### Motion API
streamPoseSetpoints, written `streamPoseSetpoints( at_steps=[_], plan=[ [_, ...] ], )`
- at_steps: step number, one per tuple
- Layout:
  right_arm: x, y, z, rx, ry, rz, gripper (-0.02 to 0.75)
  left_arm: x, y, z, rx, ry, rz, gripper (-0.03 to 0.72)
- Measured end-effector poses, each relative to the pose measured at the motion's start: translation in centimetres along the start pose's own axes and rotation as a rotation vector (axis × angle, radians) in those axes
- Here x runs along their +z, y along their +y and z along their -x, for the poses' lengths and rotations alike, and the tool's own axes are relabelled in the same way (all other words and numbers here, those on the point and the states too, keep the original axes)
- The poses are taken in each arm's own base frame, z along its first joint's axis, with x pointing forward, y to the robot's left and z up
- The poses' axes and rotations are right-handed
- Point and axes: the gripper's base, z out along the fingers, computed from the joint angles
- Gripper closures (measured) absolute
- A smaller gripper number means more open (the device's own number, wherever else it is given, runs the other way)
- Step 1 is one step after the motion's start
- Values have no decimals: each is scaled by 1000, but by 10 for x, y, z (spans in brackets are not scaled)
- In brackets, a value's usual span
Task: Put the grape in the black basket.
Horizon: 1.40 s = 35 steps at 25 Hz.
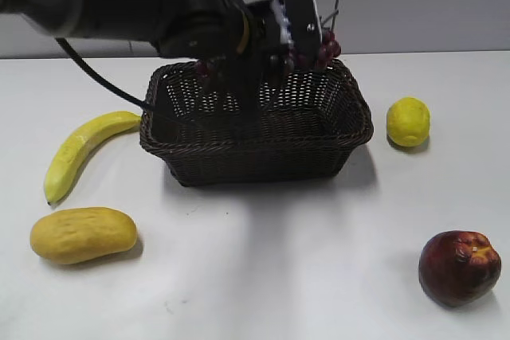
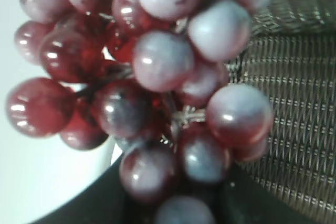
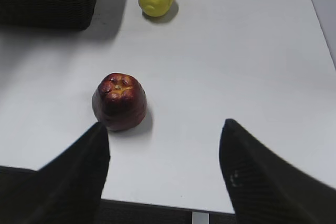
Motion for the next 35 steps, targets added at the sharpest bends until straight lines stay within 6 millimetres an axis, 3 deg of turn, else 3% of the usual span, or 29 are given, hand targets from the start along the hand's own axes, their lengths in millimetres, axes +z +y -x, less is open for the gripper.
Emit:
streamPoseSetpoints(
  at_steps=[5,11,15,16,18,26,30,35],
  plan=[
    [0,0,0,0,0,0,239,30,-21,-5,41,39,-54,414],
    [0,0,0,0,0,0,239,35,-30,-11,-22,94,-114,401],
    [0,0,0,0,0,0,239,29,-34,-18,-80,195,-177,136],
    [0,0,0,0,0,0,239,24,-31,-18,-97,204,-181,87],
    [0,0,0,0,0,0,239,13,-24,-17,-148,228,-194,62],
    [0,0,0,0,0,0,239,-55,39,-4,-394,211,-79,91],
    [0,0,0,0,0,0,239,-74,64,-19,-546,299,-99,108],
    [0,0,0,0,0,0,239,-79,81,-59,-785,400,-216,112]
  ],
)
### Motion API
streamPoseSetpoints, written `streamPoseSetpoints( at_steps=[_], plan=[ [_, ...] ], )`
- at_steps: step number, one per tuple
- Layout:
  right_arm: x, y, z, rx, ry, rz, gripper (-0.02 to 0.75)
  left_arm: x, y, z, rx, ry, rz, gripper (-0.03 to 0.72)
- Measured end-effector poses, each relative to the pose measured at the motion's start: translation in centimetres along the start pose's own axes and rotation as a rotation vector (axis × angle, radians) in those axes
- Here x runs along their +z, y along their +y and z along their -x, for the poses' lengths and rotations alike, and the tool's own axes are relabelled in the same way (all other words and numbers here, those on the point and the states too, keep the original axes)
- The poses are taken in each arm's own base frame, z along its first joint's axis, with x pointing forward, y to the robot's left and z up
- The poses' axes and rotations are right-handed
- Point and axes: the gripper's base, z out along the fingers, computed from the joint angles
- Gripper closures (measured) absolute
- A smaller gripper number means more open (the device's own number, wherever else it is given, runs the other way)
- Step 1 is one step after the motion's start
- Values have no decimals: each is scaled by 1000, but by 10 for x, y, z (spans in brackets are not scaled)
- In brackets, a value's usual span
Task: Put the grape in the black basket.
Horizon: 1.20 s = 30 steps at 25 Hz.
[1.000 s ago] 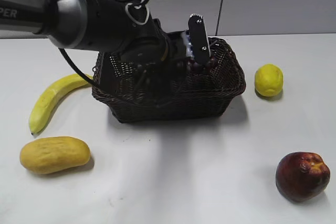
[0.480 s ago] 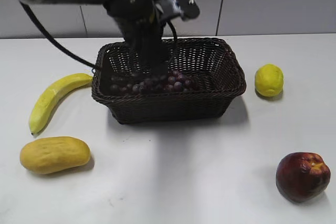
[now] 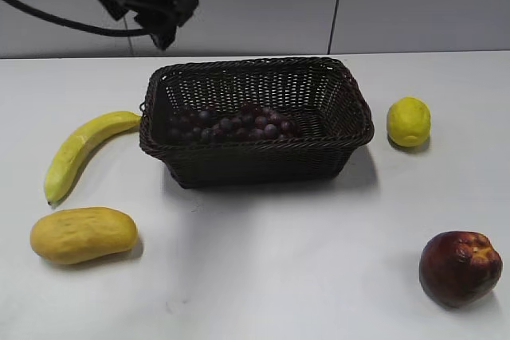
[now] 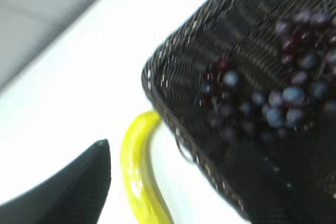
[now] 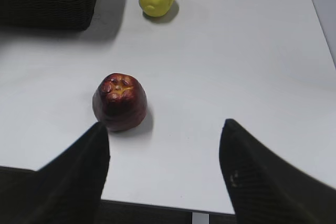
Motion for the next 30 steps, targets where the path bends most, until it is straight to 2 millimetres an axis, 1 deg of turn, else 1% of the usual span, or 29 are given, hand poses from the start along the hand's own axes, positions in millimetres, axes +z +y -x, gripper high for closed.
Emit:
streamPoseSetpoints(
  at_steps=[2,4,5,7,10,13,16,18,22,26,30],
  plan=[
    [0,0,0,0,0,0,239,4,15,-7,-89,23,-47,112],
    [0,0,0,0,0,0,239,6,36,-14,-198,25,-98,115],
    [0,0,0,0,0,0,239,5,43,-17,-243,19,-124,118],
    [0,0,0,0,0,0,239,0,58,-24,-326,-2,-164,123],
    [0,0,0,0,0,0,239,-11,81,-36,-432,-27,-166,125],
    [0,0,0,0,0,0,239,-15,100,-58,-519,-14,-156,125],
    [0,0,0,0,0,0,239,-13,111,-92,-596,47,-148,131],
    [0,0,0,0,0,0,239,-12,112,-117,-638,92,-146,132],
    [0,0,0,0,0,0,239,-18,102,-170,-717,172,-149,133],
    [0,0,0,0,0,0,239,-34,79,-213,-759,193,-137,135],
    [0,0,0,0,0,0,239,-50,54,-242,-755,146,-94,136]
  ],
)
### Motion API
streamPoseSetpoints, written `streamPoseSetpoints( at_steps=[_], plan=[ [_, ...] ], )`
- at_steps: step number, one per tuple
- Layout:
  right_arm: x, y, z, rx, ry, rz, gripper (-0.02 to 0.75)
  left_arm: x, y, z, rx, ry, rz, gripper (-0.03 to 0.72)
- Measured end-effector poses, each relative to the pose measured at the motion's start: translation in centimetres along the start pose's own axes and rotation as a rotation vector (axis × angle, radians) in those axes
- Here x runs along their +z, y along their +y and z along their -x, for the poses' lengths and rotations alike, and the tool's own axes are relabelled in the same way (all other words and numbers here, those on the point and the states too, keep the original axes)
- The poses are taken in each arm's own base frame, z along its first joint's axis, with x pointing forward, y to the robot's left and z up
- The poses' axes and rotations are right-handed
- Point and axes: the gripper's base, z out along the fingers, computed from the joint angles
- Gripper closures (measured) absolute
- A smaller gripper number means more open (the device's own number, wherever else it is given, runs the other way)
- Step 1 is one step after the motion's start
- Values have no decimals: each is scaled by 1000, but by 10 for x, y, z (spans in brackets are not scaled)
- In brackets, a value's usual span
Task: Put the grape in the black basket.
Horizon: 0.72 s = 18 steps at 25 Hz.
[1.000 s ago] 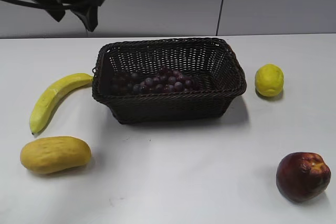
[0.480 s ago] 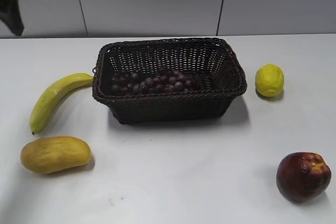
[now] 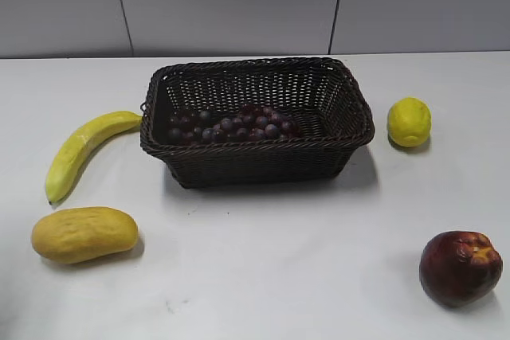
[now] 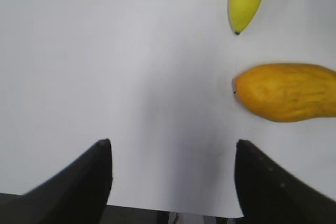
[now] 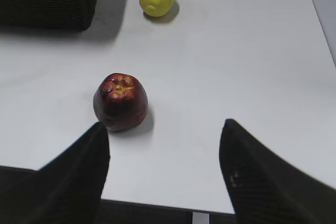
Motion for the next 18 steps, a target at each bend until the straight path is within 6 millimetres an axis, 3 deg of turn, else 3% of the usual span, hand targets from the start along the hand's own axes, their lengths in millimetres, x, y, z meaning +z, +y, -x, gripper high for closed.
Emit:
streamPoseSetpoints(
  at_steps=[12,18],
  plan=[
    [0,0,0,0,0,0,239,-11,-2,-105,12,-246,11,136],
    [0,0,0,0,0,0,239,-7,-3,-143,19,-373,13,136]
  ],
)
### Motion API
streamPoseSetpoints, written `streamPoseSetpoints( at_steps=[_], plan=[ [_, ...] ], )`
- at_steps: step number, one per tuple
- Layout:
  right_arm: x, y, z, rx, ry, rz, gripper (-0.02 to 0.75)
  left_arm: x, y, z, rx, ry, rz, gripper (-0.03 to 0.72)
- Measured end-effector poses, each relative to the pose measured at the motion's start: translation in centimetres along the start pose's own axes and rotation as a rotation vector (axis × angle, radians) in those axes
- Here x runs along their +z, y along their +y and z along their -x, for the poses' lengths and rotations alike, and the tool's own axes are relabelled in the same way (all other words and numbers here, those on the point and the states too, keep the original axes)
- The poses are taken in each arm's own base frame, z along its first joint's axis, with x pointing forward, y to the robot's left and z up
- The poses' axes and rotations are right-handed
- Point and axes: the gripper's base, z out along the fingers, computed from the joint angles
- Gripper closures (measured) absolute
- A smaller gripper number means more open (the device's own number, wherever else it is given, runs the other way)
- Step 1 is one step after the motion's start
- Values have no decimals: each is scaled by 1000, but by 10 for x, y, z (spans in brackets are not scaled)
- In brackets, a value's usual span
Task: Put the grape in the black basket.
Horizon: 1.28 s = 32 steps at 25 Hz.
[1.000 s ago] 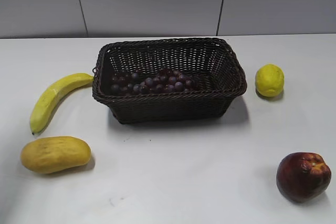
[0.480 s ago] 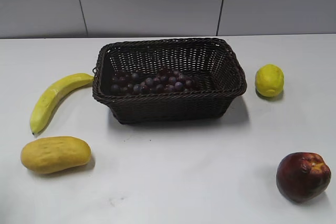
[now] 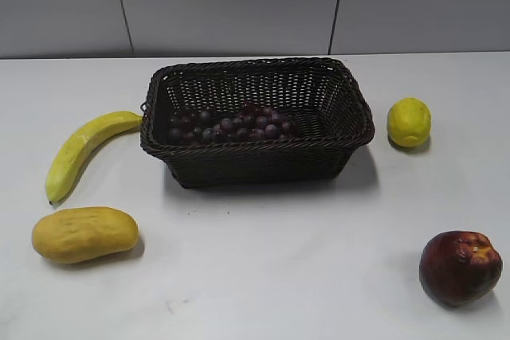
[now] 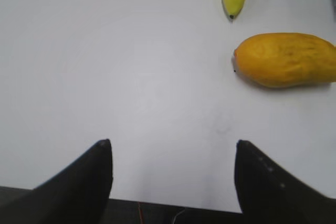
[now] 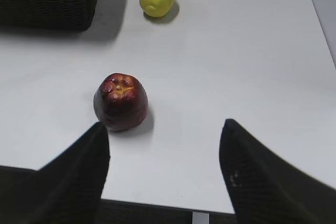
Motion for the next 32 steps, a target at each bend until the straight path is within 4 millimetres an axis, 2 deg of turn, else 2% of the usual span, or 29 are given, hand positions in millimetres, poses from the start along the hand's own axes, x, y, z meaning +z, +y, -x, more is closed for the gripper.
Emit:
streamPoseSetpoints(
  at_steps=[9,19,32],
  plan=[
    [0,0,0,0,0,0,239,-25,-1,-31,17,-240,10,137],
    [0,0,0,0,0,0,239,-43,-2,-54,30,-430,23,137],
    [0,0,0,0,0,0,239,-43,-2,-56,32,-434,26,137]
  ],
)
